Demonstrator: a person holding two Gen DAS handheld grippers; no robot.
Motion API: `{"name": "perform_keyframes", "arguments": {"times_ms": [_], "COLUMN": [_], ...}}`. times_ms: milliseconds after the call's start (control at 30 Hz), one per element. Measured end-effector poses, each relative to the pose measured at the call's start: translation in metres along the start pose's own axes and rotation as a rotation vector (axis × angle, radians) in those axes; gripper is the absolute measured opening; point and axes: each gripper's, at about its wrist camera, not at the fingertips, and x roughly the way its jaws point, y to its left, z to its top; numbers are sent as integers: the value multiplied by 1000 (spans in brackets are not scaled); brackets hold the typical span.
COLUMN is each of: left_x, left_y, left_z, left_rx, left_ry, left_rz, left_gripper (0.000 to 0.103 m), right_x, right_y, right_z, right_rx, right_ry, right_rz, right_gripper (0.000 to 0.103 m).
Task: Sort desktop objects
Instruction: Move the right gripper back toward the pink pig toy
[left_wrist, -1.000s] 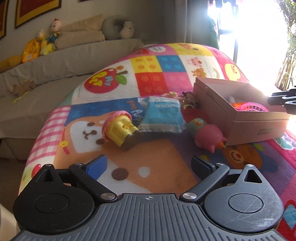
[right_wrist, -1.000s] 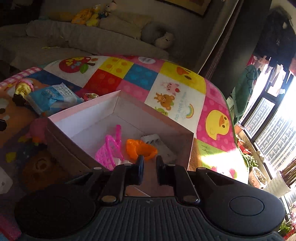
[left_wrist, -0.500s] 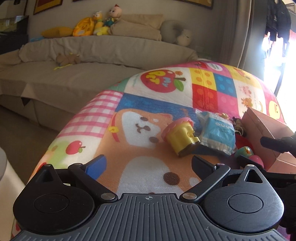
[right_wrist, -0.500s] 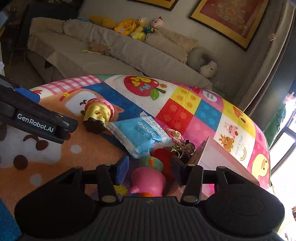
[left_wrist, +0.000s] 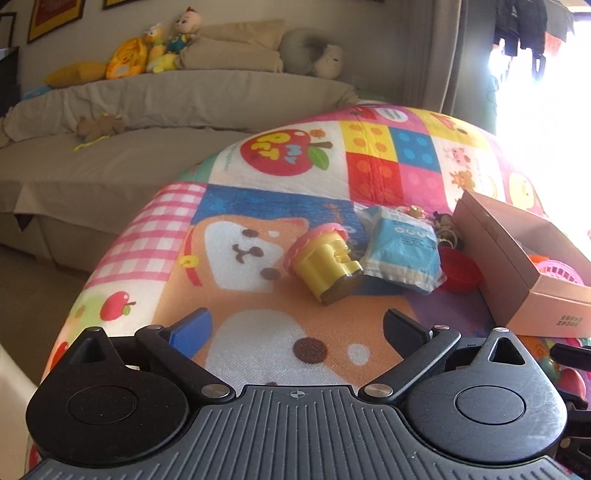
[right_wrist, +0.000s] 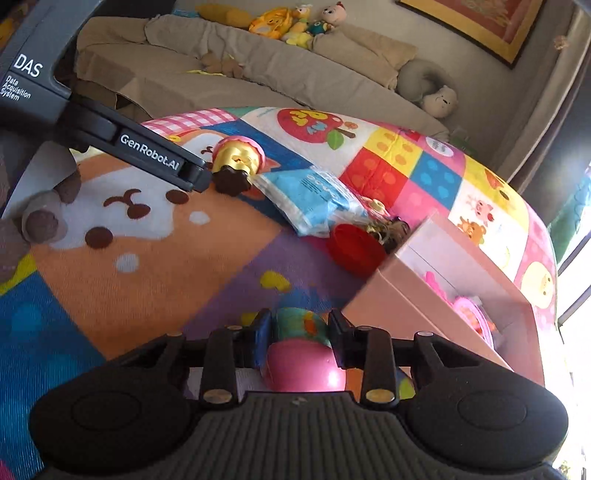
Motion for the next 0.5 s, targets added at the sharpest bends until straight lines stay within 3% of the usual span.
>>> {"name": "perform_keyframes", "arguments": {"times_ms": [67, 200, 267, 333, 500], "left_x": [8, 27, 40, 51, 71], "left_y": [-1, 3, 4, 5, 8], "left_z": [11, 41, 54, 61, 60], "left_rx": [-19, -91, -108, -120, -144], "left_ry": [16, 36, 51, 85, 182], "left_rz": [-20, -44, -26, -19, -25], "left_gripper": [102, 101, 100, 88, 68], "right_x": [-7, -33, -43, -46, -47], "right_y": [-17, -50, -57, -61, -69], "right_z": [-15, -40, -52, -61, -68], "right_rx": [66, 300, 385, 450, 508], "right_ry": [27, -19, -70, -90, -117], "right_rz": [-70, -37, -59, -88, -83], "right_gripper": [33, 66, 75, 80, 90]}}
